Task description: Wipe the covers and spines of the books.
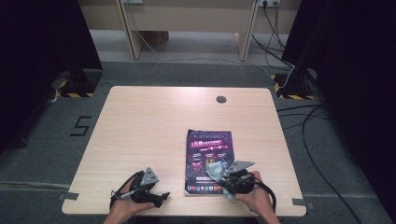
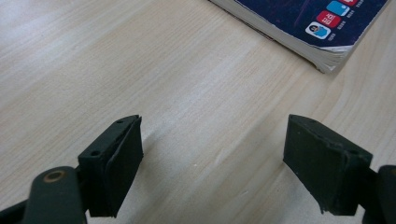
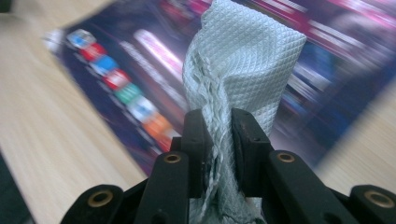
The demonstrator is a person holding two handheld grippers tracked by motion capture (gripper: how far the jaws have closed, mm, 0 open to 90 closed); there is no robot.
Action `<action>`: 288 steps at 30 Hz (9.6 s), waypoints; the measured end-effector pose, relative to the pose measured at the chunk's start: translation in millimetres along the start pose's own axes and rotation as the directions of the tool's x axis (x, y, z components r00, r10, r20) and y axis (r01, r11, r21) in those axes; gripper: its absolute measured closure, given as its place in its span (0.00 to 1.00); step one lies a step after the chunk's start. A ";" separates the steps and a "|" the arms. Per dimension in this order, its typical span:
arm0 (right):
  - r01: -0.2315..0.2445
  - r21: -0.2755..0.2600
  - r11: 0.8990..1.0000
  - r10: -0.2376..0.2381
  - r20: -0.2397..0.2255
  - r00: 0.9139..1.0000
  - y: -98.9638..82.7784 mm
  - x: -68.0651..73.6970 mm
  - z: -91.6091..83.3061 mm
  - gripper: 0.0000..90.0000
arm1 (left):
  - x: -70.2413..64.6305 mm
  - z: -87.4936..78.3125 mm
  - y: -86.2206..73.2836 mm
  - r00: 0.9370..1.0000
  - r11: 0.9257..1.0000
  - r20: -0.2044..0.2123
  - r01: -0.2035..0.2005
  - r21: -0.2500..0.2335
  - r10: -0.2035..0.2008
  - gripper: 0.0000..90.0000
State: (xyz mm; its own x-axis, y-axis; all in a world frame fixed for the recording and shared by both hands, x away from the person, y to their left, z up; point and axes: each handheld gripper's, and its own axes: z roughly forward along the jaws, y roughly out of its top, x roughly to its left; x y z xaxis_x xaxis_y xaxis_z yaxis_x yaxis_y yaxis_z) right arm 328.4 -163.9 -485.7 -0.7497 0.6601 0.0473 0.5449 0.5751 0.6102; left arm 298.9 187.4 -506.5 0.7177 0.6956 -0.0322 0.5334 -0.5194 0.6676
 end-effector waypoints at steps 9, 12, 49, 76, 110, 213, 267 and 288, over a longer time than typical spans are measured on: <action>-0.002 0.012 1.000 0.001 0.011 1.000 -3.3 -2.8 -4.9 0.86 | 2.4 -0.6 -1.1 1.000 1.000 -0.006 0.008 0.004 -0.008 0.21; 0.028 0.012 1.000 -0.028 -0.010 1.000 3.4 7.3 1.2 0.86 | 3.0 -1.0 -0.5 1.000 1.000 -0.012 0.008 0.006 -0.008 0.22; -0.042 -0.001 0.999 0.042 0.032 0.999 -16.1 -13.6 -14.7 0.86 | 6.5 -1.4 -2.1 0.999 1.000 -0.036 0.019 0.022 -0.018 0.22; -0.111 -0.024 0.994 0.113 0.127 0.985 40.7 -64.5 28.3 0.86 | 4.8 2.0 -0.8 1.000 1.000 -0.024 0.014 0.025 -0.014 0.22; 0.055 -0.026 0.998 -0.056 -0.080 0.995 75.0 5.0 63.0 0.86 | 3.9 2.1 -0.5 1.000 1.000 -0.026 0.002 0.025 -0.002 0.22; -0.103 -0.180 0.978 0.111 0.031 0.993 41.6 -57.7 -15.9 0.86 | 4.7 3.7 0.0 1.000 1.000 -0.023 0.011 0.021 -0.010 0.21; -0.353 -0.201 0.914 0.400 0.289 0.870 -12.0 -154.1 -38.3 0.47 | 8.1 7.1 16.2 0.995 0.990 0.016 0.096 -0.100 -0.095 0.22; -0.300 -0.117 0.947 0.310 0.083 0.947 33.2 -101.8 22.5 0.41 | 6.4 64.5 68.2 0.989 0.981 0.061 0.139 -0.138 -0.132 0.22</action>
State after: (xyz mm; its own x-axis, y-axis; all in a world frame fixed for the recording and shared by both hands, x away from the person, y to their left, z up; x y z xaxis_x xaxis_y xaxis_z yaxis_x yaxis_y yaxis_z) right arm 431.3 -201.1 -488.1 -0.5099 0.8437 0.1679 0.6967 0.2905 0.6559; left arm 368.8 124.4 -509.1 0.6672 0.7264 -0.1649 0.5610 -0.3444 0.7528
